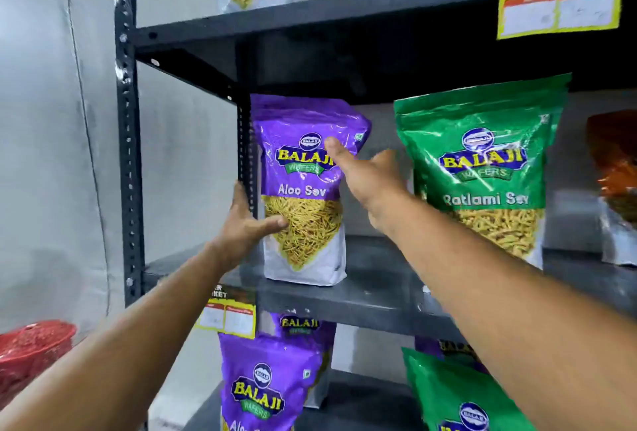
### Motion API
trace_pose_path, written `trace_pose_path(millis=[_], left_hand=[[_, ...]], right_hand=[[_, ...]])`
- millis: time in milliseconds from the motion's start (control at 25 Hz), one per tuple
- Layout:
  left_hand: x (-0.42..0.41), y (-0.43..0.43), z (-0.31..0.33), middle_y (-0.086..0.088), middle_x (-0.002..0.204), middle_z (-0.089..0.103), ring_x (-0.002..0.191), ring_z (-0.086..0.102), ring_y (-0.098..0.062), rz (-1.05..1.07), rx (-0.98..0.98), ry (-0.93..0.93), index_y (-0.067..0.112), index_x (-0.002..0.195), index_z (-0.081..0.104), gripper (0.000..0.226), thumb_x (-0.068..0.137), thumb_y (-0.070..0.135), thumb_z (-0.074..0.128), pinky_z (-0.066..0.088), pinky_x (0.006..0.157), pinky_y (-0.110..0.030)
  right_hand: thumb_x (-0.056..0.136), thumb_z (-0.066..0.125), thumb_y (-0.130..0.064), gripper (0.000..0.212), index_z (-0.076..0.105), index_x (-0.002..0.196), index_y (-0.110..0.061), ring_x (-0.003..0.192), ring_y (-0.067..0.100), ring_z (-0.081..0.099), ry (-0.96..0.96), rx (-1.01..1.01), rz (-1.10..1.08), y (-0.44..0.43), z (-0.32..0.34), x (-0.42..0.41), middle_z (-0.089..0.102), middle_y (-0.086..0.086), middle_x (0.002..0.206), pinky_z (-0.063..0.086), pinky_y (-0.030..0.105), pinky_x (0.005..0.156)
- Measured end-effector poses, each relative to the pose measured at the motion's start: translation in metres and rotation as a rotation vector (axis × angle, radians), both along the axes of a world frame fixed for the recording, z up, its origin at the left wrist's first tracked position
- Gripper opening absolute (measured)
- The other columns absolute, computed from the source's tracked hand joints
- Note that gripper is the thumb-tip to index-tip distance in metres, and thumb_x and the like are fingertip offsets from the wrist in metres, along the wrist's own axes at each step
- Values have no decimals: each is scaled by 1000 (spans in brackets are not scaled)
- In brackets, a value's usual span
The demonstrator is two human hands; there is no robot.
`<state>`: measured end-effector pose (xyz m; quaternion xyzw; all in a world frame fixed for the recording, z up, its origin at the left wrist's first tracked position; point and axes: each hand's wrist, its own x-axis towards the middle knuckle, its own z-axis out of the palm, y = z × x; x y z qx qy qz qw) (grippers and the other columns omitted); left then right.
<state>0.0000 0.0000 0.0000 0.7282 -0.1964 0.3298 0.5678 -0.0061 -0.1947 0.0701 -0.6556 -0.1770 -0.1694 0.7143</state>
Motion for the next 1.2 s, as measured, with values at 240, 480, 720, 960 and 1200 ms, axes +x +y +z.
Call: trace_pose_path(millis=[240,480,720,960,1200], left_hand=[[50,18,-6,-12,98,76,89,72,-28,-370,-93,156,-1,115,59,101,31,36,99,58,80,-38],[33,13,-4,-9,96,78,91,74,-27,-356,11,137,15,97,75,60,41,12,97,59,77,-33],[-24,-15,-3,-6,94,79,90,75,-24,-285,32,40,14,102,70,64,43,14,96,59,75,-30],[-105,-61,-25,-1,81,78,77,74,-19,-206,15,28,16,88,73,45,49,-2,87,59,69,-29],[-163,-88,-99,1,80,78,76,75,-17,-140,-19,149,13,93,69,51,55,-18,82,58,67,-25]], right_hand=[[58,85,-28,33,66,80,-12,75,32,73,49,293,147,38,29,52,75,15,89,59,55,71],[69,78,-16,12,66,67,-16,83,35,71,-150,273,215,36,48,54,74,16,87,57,58,77],[66,79,-12,14,68,61,-19,82,34,71,-287,247,179,3,54,-7,73,13,80,57,58,75],[71,75,-6,11,69,72,-15,79,26,68,-384,162,173,-45,41,-81,72,12,82,58,51,80],[63,80,-13,16,72,76,-14,79,26,70,-358,-103,97,-85,-17,-113,74,13,85,58,49,80]])
